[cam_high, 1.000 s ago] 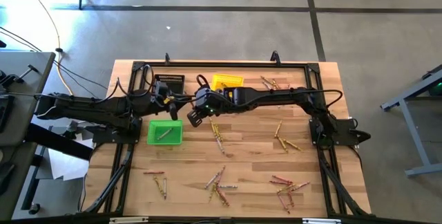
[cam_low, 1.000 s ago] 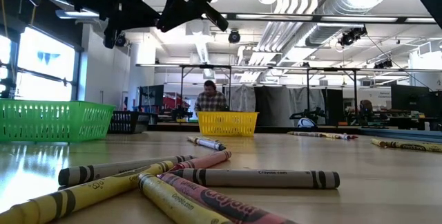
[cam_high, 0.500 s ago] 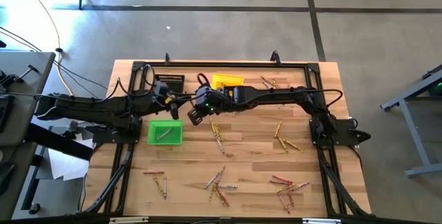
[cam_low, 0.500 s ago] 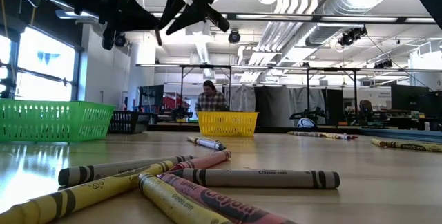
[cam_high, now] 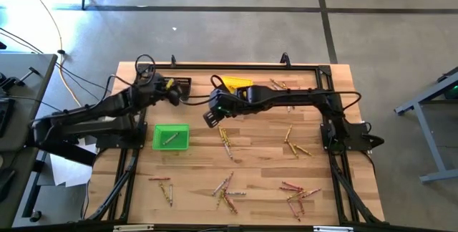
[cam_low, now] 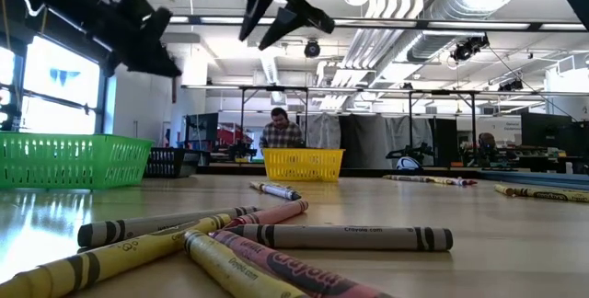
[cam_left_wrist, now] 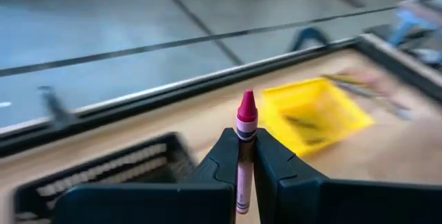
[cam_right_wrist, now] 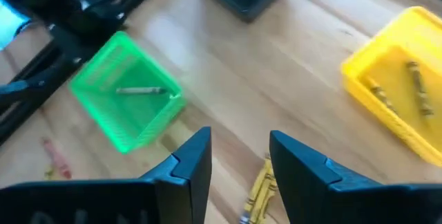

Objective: Sort crayons
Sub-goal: Put the red crayon into the black bin

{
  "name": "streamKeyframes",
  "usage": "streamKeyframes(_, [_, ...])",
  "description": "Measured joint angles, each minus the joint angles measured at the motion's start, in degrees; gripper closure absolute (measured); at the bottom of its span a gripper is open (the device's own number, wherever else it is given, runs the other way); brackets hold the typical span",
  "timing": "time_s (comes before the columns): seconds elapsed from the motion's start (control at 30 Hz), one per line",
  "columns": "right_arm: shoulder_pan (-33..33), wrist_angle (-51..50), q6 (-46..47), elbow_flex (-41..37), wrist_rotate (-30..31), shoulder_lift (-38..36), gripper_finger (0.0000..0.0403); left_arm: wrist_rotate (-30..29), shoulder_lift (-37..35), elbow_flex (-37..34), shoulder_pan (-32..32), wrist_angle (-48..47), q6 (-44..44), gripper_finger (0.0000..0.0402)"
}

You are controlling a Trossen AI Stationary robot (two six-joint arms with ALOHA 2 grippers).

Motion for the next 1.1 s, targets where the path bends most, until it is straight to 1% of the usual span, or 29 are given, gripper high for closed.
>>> streamKeyframes(0.17, [-0.3,-3.0,1.8,0.0,1.1,-0.2,0.0270,3.0,2.6,0.0,9.8,0.8,4.3,0.0398])
streamKeyframes(0.23, [-0.6,-3.3,1.8,0.0,1.1,-0.2,0.0270,3.1,4.9,0.0,13.8,2.2,6.2,0.0398])
streamKeyframes(0.3, [-0.9,-3.7,1.6,0.0,1.1,-0.2,0.0270,3.7,7.4,0.0,17.8,1.7,7.1,0.0398])
streamKeyframes(0.33, [-1.0,-4.0,1.6,0.0,1.0,-0.2,0.0270,5.0,8.9,0.0,19.6,1.6,7.0,0.0398])
streamKeyframes(0.47, [-1.5,-5.9,1.5,0.0,0.9,-0.2,0.0270,13.4,14.6,0.0,24.4,-0.3,4.3,0.0394])
streamKeyframes(0.53, [-1.8,-6.5,1.4,0.0,0.9,-0.2,0.0270,14.7,17.2,0.0,25.4,0.6,4.1,0.0388])
streamKeyframes(0.63, [-1.9,-7.0,0.7,0.0,0.5,-0.2,0.0270,14.6,20.1,0.0,26.5,2.7,4.0,0.0378])
streamKeyframes(0.77, [-1.9,-7.9,-0.1,0.0,0.2,-0.2,0.0270,14.8,21.7,0.0,27.1,3.3,3.9,0.0359])
streamKeyframes(1.03, [-1.9,-10.5,-0.4,0.0,0.1,-0.2,0.0270,21.4,20.3,0.0,27.1,3.4,4.5,0.0323])
streamKeyframes(1.1, [-1.8,-10.5,-0.8,0.0,0.1,-0.2,0.0270,24.5,19.3,0.1,27.1,3.4,4.5,0.0317])
